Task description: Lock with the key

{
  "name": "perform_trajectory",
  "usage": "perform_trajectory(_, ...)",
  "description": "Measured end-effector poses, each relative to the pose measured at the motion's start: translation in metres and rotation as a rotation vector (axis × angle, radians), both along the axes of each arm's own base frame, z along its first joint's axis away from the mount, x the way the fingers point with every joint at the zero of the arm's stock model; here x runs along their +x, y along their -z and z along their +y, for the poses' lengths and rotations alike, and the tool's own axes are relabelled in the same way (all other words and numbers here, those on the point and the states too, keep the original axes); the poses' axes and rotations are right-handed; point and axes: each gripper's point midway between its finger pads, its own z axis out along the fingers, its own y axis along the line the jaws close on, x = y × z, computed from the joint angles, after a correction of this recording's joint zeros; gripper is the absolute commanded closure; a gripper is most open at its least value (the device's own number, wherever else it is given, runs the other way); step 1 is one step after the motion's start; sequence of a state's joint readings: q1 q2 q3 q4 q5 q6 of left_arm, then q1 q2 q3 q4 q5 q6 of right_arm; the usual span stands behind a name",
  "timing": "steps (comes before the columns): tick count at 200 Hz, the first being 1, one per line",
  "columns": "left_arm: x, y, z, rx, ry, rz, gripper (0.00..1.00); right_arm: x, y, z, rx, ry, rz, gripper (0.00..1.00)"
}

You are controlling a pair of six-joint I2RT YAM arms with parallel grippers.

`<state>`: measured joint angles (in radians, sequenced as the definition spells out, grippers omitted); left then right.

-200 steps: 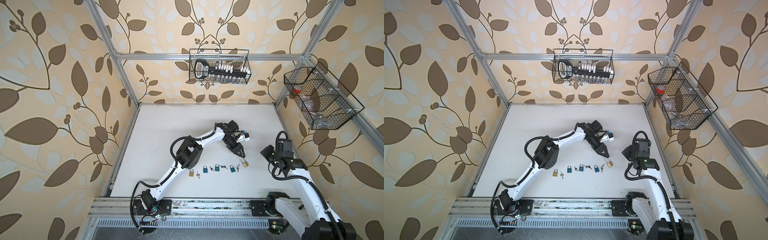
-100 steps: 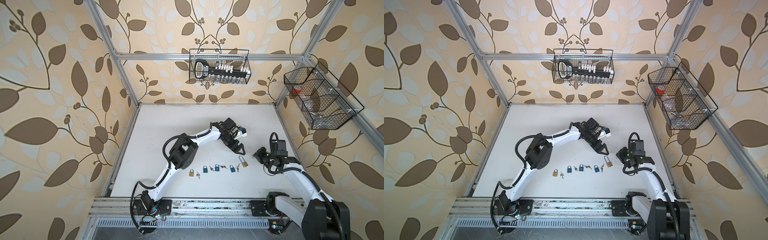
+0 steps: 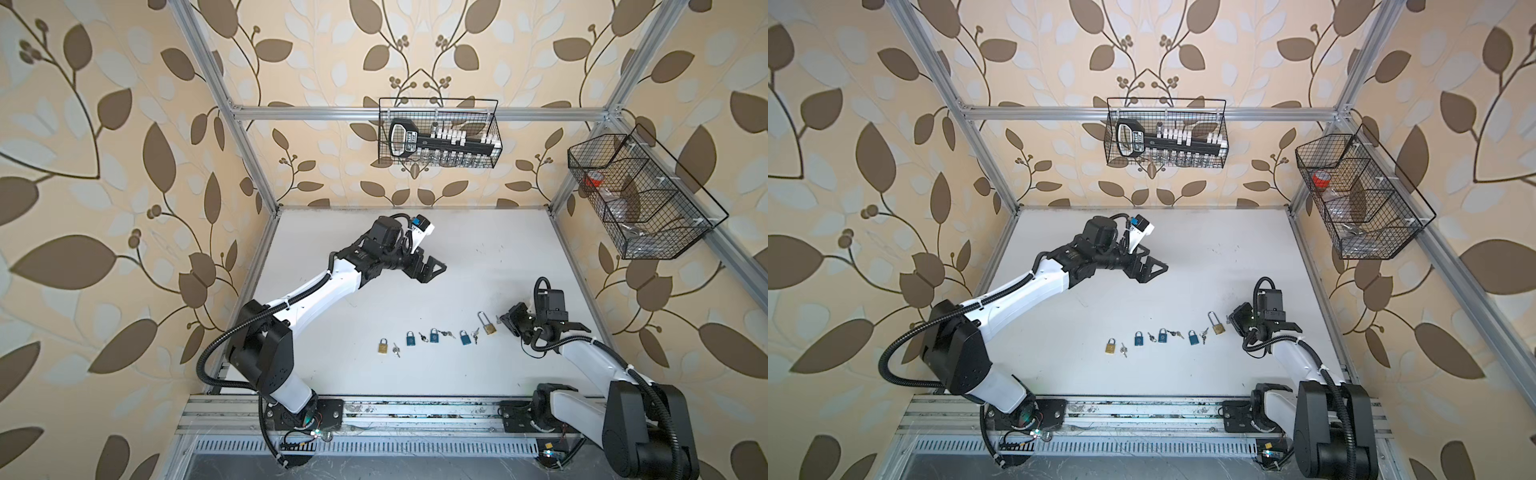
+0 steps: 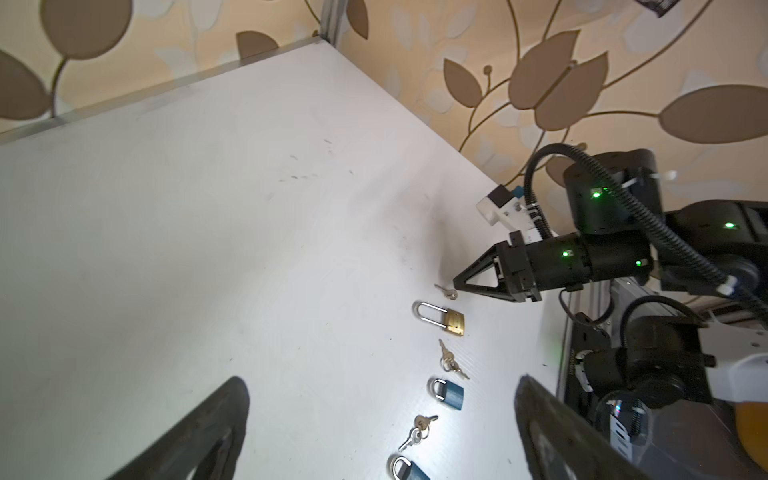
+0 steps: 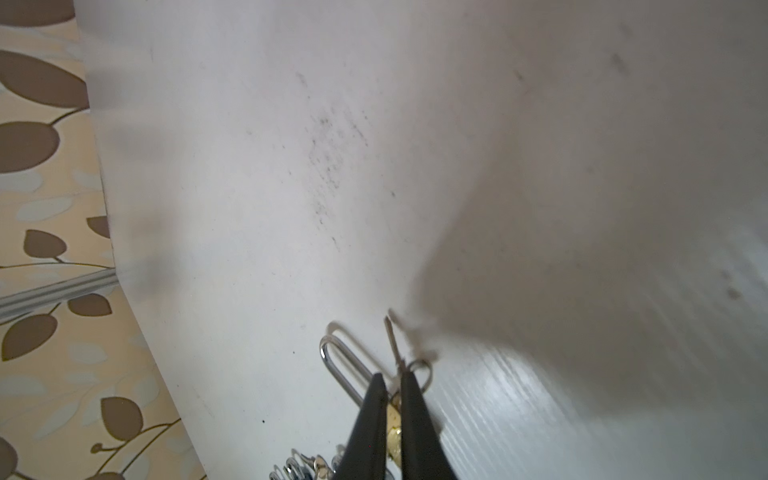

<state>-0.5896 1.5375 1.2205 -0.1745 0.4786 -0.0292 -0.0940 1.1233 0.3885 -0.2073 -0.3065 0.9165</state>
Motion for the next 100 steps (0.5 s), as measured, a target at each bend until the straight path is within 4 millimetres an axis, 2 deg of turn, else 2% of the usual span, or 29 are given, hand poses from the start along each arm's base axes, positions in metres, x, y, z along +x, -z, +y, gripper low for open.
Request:
perform_trajectory(28, -0.013, 0.028, 0.037, 0.054, -0.115, 0.025, 0.01, -0.001, 0.005, -0.003, -0.011, 0.021, 0.015, 0.72)
perform_trajectory(52, -0.015, 0.025, 0.075, 0.055, -0.246, -0.027, 0.01, -0.003, 0.001, -0.015, -0.066, 0.063, 0.016, 0.52)
perform_trajectory(60, -0.015, 0.02, 0.088, 0.052, -0.296, -0.057, 0.01, -0.002, -0.004, -0.02, -0.095, 0.081, 0.004, 0.5)
perform_trajectory(83, -0.013, 0.004, 0.132, 0.022, -0.458, -0.143, 0.01, 0.013, -0.042, -0.042, -0.211, 0.138, -0.109, 0.41)
perform_trajectory(100, -0.008, 0.004, 0.163, 0.018, -0.564, -0.173, 0.01, 0.032, -0.079, -0.058, -0.314, 0.159, -0.22, 0.33)
